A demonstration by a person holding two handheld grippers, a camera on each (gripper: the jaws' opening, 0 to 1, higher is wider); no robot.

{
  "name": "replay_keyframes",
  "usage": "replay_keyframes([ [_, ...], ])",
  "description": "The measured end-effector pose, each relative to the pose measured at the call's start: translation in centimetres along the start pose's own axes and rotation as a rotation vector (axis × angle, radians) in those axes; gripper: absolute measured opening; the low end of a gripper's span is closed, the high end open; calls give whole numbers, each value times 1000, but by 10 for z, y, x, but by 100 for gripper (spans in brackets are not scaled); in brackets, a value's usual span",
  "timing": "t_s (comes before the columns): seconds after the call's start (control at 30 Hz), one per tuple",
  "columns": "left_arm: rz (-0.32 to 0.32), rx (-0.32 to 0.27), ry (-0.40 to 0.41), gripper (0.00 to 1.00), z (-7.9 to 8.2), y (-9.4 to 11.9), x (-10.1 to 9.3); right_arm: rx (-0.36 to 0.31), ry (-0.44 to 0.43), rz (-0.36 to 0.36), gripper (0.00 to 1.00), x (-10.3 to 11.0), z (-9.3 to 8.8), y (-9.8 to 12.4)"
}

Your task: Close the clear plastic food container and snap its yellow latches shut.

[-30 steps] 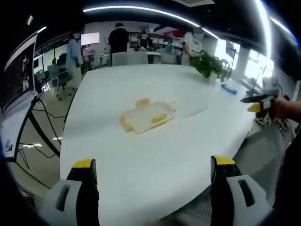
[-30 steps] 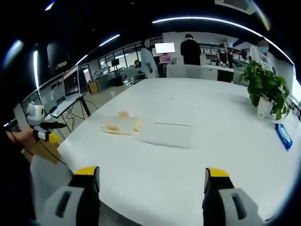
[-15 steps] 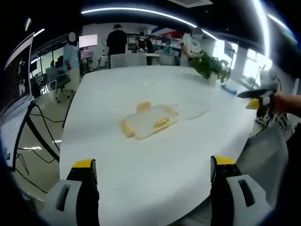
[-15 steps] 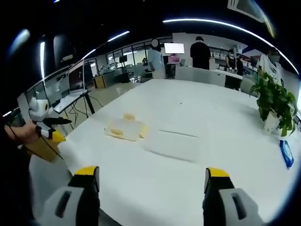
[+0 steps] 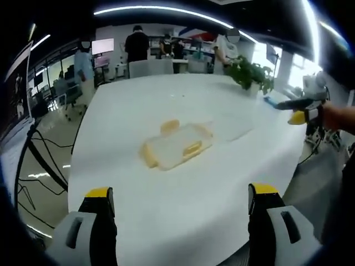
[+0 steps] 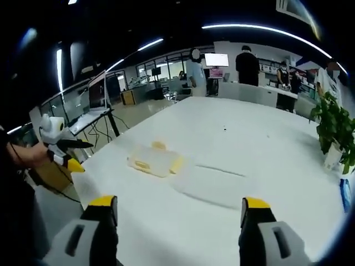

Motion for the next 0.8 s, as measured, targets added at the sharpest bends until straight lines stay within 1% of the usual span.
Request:
replay_keyframes([
  [0.03,0,10,-7,99,1,-2,0,2,2,2,92,-2,0,-2],
  [0.27,3,17,-16,99,8,-8,5,3,1,34,91,-7,7,-12],
  [0.37,1,23,-22,99,9,-11,6,20,23,34,91,-8,10,-17],
  [0.57,-4,45,-27,99,9,-20,12,24,53,46,92,-7,20,-23],
  [0.67,-2,53,-37,98,11,-24,15,30,74,45,89,-8,24,-27],
  [0.8,-10,60,-43,98,13,-28,19,46,114,50,89,-6,31,-35],
])
Point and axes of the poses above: the point that each gripper's makers call its tool centre point, and the gripper's own axes: y roughly backward along the fingers, x roughly to its left, z roughly out of its top, the point moved 8 cm from there along y, roughly backward along the fingers, and after that the axes turned 11 degrees about x, right-handed, at the moved point
